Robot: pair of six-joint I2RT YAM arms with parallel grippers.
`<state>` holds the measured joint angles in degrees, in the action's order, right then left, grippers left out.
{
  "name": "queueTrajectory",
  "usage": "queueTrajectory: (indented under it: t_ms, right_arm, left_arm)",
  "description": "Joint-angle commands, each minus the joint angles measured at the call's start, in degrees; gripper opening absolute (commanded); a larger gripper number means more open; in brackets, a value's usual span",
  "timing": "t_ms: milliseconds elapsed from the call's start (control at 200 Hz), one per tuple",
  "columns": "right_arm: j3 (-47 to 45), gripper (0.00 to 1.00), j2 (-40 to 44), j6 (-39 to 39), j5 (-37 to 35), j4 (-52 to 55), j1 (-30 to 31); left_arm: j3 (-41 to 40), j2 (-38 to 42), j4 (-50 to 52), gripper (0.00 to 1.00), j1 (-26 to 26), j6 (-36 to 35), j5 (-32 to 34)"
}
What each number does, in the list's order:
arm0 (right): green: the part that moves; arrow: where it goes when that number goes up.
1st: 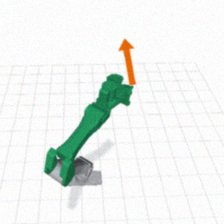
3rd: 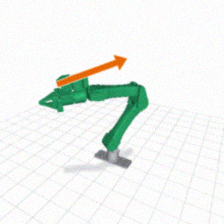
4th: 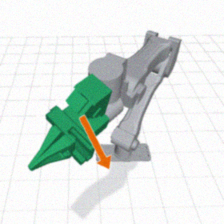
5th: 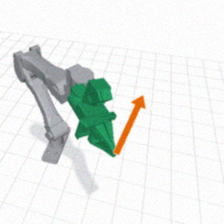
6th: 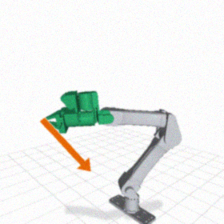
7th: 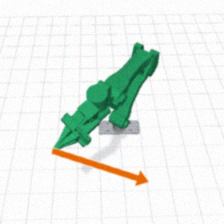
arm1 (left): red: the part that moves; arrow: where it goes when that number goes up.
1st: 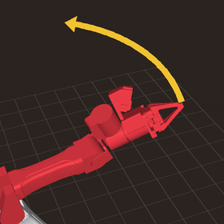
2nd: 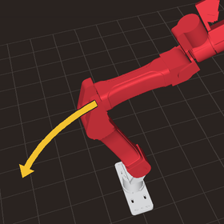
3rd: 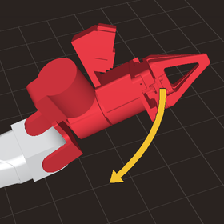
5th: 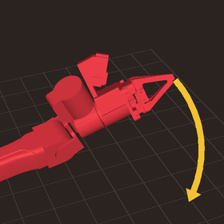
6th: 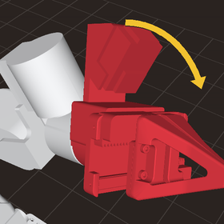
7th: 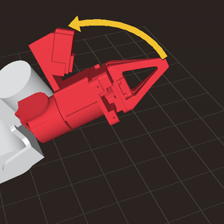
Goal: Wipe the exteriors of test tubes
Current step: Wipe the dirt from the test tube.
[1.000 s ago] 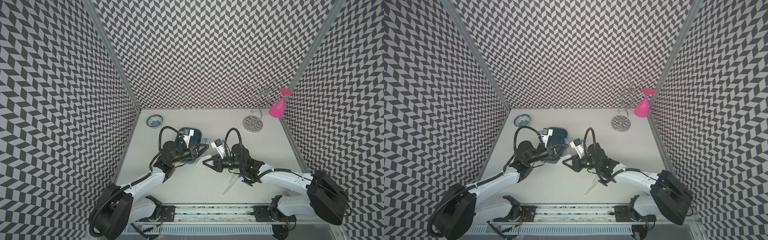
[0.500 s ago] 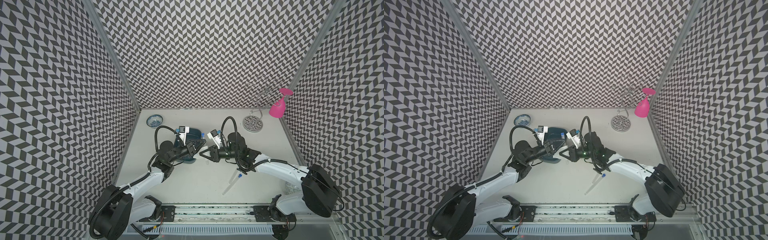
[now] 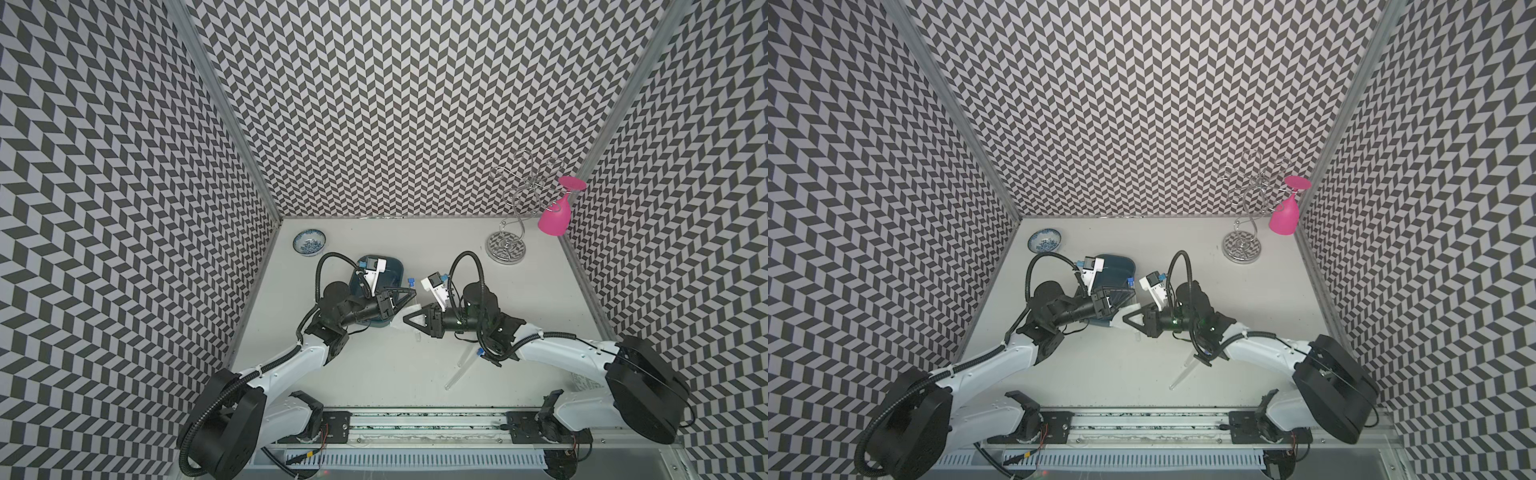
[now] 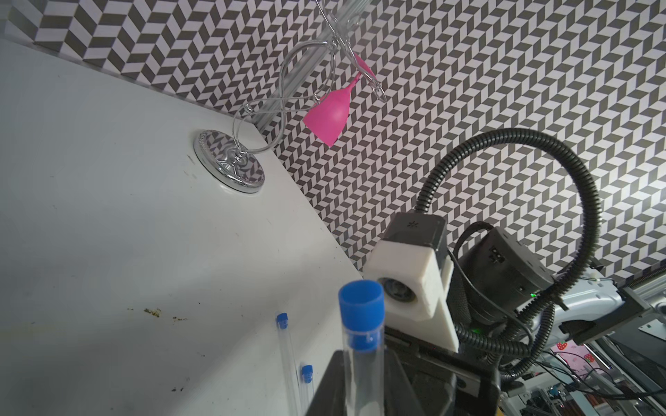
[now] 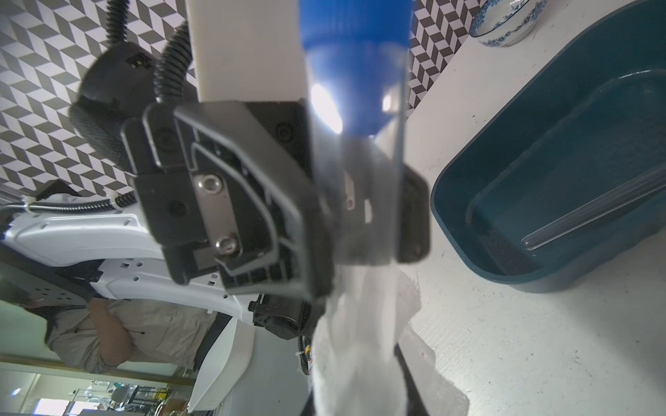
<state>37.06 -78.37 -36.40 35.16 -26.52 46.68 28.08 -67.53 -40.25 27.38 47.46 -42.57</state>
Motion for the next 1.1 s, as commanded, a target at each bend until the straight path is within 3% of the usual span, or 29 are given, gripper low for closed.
queueTrajectory:
  t_ms: [0,421,721,1092]
  right_arm:
    - [-1.67,0.17,1.2,-1.53,-0.25,-0.76,1.14]
    - [16.47,0.17,-5.81,7.64,1.86,10.67,-1.32]
    - [11.7,0.17,-3.44,6.45,1.29,9.3,-0.54]
    - [10.67,0.17,-2.54,6.08,0.79,8.83,-0.01]
  left_arm:
    - [0.45,0.07,-3.17,0.2,-1.54,-0.35,2.61]
    - [-1.0,1.55,-3.0,0.23,-1.54,-0.17,2.24]
    - [-0.9,1.44,-2.81,0.29,-1.54,-0.35,2.27]
    - [-1.44,1.04,-4.13,0.22,-1.54,0.5,1.7]
